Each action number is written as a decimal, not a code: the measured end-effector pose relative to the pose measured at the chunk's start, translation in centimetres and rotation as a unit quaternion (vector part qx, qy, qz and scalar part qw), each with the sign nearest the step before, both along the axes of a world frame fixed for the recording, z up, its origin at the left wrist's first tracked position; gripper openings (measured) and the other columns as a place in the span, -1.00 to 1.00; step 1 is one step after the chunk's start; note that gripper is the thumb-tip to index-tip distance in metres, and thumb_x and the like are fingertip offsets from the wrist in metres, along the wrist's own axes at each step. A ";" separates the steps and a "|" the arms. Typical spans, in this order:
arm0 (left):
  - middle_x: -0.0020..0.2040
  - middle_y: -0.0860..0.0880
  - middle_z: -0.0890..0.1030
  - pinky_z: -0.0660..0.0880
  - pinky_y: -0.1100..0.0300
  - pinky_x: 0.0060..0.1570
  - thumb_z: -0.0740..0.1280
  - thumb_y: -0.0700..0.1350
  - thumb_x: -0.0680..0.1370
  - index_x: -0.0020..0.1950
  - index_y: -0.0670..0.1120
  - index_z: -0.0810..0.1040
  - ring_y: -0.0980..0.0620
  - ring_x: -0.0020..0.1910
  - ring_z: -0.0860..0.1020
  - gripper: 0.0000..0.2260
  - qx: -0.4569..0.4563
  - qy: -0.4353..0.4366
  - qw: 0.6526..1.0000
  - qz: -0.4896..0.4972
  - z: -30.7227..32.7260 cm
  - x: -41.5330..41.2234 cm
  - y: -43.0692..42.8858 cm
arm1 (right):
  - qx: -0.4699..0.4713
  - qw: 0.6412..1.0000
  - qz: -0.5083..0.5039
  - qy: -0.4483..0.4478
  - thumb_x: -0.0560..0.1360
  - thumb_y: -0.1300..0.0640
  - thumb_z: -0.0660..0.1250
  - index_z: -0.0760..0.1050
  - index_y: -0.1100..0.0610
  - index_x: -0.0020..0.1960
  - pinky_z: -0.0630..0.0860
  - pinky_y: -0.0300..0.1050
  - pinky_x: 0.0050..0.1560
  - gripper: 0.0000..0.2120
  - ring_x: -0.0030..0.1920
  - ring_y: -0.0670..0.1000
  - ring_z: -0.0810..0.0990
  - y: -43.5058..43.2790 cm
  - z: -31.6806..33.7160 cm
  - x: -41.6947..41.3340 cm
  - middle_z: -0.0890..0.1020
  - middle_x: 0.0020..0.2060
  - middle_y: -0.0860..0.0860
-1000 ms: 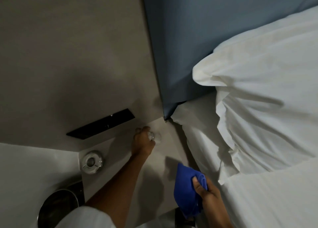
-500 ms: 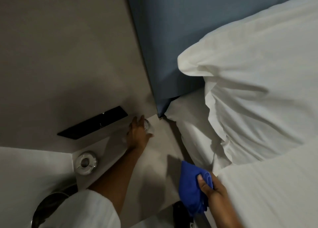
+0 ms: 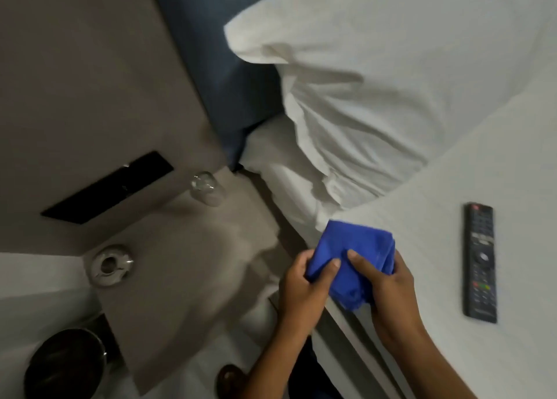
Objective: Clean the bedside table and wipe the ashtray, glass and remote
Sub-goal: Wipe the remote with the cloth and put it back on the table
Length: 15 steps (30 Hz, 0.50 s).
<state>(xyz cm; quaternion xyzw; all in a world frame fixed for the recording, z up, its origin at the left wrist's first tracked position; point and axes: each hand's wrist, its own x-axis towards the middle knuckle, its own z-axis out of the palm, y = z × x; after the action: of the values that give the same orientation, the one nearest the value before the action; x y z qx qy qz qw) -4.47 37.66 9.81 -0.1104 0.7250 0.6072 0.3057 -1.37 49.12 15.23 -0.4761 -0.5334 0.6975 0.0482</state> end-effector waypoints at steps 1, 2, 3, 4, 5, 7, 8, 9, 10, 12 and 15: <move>-0.04 0.10 0.71 0.64 0.08 -0.03 0.46 0.18 0.38 0.06 0.10 0.60 0.13 -0.07 0.67 -0.68 0.006 0.000 1.000 -0.026 0.4 0.3 1.5 | 0.026 0.999 -0.024 -0.003 0.40 0.21 0.49 0.59 0.05 0.05 0.62 0.03 -0.10 -0.76 -0.10 0.05 0.72 0.9 0.6 1.1 0.73 -0.10 0.03; -0.03 0.09 0.70 0.64 0.11 -0.03 0.46 0.14 0.41 0.08 0.09 0.59 0.13 -0.06 0.67 -0.71 0.020 0.002 0.998 -0.051 0.9 0.3 2.7 | 0.052 0.997 -0.049 -0.004 0.41 0.25 0.47 0.60 0.05 -0.01 0.61 -0.01 -0.15 -0.80 -0.14 0.05 0.71 1.6 1.0 1.7 0.73 -0.15 0.03; -0.03 0.08 0.69 0.64 0.10 -0.03 0.45 0.13 0.42 0.09 0.08 0.58 0.12 -0.06 0.66 -0.71 0.029 0.004 0.996 -0.085 1.4 0.7 4.3 | 0.077 0.993 -0.086 -0.004 0.41 0.29 0.44 0.60 0.06 -0.08 0.59 -0.04 -0.20 -0.83 -0.18 0.06 0.69 2.7 1.6 2.6 0.71 -0.21 0.03; -0.02 0.08 0.68 0.64 0.07 -0.02 0.43 0.15 0.42 0.11 0.09 0.57 0.11 -0.06 0.66 -0.69 0.024 0.011 0.992 -0.123 2.0 1.2 6.0 | 0.095 0.988 -0.125 -0.002 0.41 0.34 0.41 0.59 0.07 -0.14 0.57 -0.05 -0.22 -0.82 -0.22 0.07 0.66 3.8 2.1 3.7 0.68 -0.25 0.04; 0.00 0.10 0.67 0.63 0.06 -0.02 0.41 0.17 0.43 0.14 0.11 0.55 0.11 -0.07 0.65 -0.67 0.008 0.021 0.987 -0.162 2.3 1.7 7.4 | 0.110 0.981 -0.159 0.000 0.40 0.37 0.38 0.57 0.08 -0.17 0.54 -0.07 -0.24 -0.80 -0.23 0.06 0.61 4.8 2.4 4.5 0.65 -0.28 0.03; 0.07 0.12 0.63 0.61 0.10 0.03 0.38 0.07 0.46 0.23 0.13 0.52 0.13 -0.03 0.62 -0.66 -0.032 0.043 0.972 -0.228 2.7 3.2 10.4 | 0.137 0.966 -0.218 -0.004 0.38 0.41 0.32 0.54 0.08 -0.22 0.47 -0.09 -0.26 -0.77 -0.25 0.03 0.52 7.0 2.9 6.5 0.57 -0.32 0.00; 0.12 0.10 0.62 0.59 0.10 0.08 0.36 -0.02 0.47 0.28 0.12 0.49 0.12 0.03 0.60 -0.62 -0.048 0.059 0.966 -0.249 2.9 3.9 11.8 | 0.152 0.958 -0.242 -0.007 0.37 0.41 0.30 0.53 0.07 -0.24 0.44 -0.08 -0.25 -0.76 -0.26 0.01 0.49 8.1 3.0 7.5 0.55 -0.34 -0.02; 0.19 0.09 0.60 0.56 0.09 0.14 0.33 -0.11 0.47 0.33 0.11 0.46 0.10 0.10 0.58 -0.57 -0.062 0.080 0.959 -0.265 3.0 4.5 13.2 | 0.167 0.950 -0.262 -0.011 0.36 0.41 0.28 0.51 0.05 -0.26 0.42 -0.07 -0.25 -0.75 -0.28 0.00 0.47 9.1 3.0 8.4 0.53 -0.36 -0.04; 0.24 0.07 0.57 0.53 0.08 0.18 0.30 -0.17 0.47 0.37 0.09 0.42 0.06 0.17 0.56 -0.53 -0.073 0.107 0.952 -0.277 3.2 5.1 14.6 | 0.181 0.942 -0.281 -0.019 0.36 0.40 0.28 0.49 0.03 -0.28 0.40 -0.06 -0.24 -0.73 -0.31 -0.02 0.45 10.0 3.0 9.3 0.51 -0.38 -0.07; 0.31 0.01 0.52 0.49 0.09 0.22 0.29 -0.16 0.52 0.43 0.04 0.35 0.00 0.26 0.51 -0.52 -0.096 0.160 0.936 -0.299 3.4 6.3 17.6 | 0.205 0.925 -0.317 -0.031 0.35 0.38 0.27 0.46 -0.01 -0.30 0.38 -0.05 -0.24 -0.72 -0.33 -0.04 0.42 11.6 3.1 11.1 0.48 -0.39 -0.09; 0.31 -0.10 0.50 0.46 0.04 0.17 0.37 -0.03 0.51 0.50 -0.02 0.20 -0.09 0.26 0.49 -0.39 -0.133 0.199 0.913 -0.331 3.0 8.5 22.0 | 0.242 0.905 -0.347 -0.050 0.33 0.35 0.27 0.46 -0.05 -0.30 0.40 -0.04 -0.23 -0.72 -0.30 -0.02 0.42 13.5 3.1 13.7 0.48 -0.38 -0.10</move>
<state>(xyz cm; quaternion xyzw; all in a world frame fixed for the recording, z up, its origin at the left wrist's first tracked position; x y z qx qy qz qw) 3.99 59.61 12.83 0.2191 0.8398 0.3786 0.3216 12.37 62.61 18.29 -0.6390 -0.4885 0.4617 0.3740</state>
